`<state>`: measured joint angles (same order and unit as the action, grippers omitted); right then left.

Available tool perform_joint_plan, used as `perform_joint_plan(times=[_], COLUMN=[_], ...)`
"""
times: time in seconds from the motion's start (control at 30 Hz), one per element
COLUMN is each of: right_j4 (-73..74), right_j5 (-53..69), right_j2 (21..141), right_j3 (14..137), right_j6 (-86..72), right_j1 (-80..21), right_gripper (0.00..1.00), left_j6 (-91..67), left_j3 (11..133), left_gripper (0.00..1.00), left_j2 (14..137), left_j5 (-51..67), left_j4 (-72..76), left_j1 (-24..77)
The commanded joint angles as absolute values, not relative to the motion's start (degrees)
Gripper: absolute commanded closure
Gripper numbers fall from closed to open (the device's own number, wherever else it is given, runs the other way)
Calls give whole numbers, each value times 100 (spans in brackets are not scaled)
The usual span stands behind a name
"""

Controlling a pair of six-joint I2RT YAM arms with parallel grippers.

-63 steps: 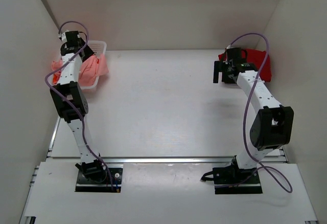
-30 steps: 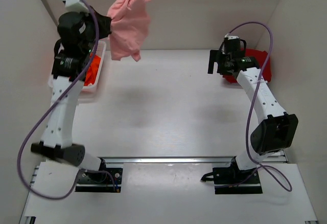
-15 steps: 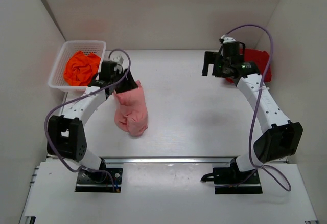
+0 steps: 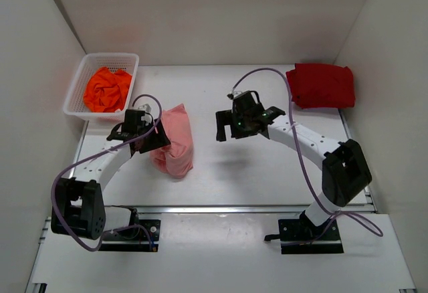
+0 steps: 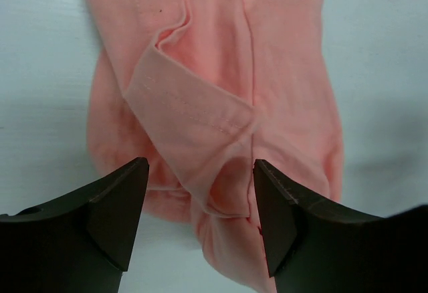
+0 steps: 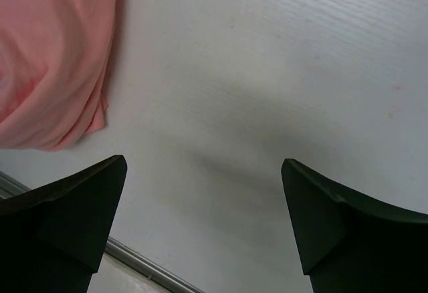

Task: Fold and stack the t-shirts
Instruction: Flatten out the tshirt

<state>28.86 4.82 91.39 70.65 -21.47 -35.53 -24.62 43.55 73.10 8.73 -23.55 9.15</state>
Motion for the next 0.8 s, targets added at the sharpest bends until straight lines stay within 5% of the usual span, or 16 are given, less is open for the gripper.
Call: perform_joint_plan(times=[0.0, 0.1, 0.2, 0.4, 0.6, 0.7, 0.77], right_j4=[2479, 2400, 2443, 2023, 2179, 2101, 2031], right_j5=[527, 562, 589, 685, 414, 457, 553], right_j2=[9298, 9387, 9369, 9054, 8430, 8018, 7797], right_j3=[7268, 7251, 7242, 6611, 6259, 6013, 5811], right_j6=[-2329, -2373, -2391, -2654, -2689, -2672, -2716], right_j1=[-3814, -3858, -3876, -3525, -3156, -2848, -2655], right_gripper=[1, 0, 1, 1, 1, 1, 1], left_j6=[-2479, -2469, -2504, -3154, -3522, -3857, -3903], left_j3=[4377, 4386, 4525, 6825, 12279, 13226, 12800], left_gripper=[24, 27, 100, 100, 100, 100, 100], left_j2=[7233, 7470, 7778, 7890, 9753, 9949, 9704], left_j5=[441, 395, 719, 1071, 2240, 2312, 2242], left_j4=[-2189, -2127, -2240, -2399, -3401, -3419, -3113], left_j1=[1036, 1072, 976, 1396, 2258, 2084, 1776])
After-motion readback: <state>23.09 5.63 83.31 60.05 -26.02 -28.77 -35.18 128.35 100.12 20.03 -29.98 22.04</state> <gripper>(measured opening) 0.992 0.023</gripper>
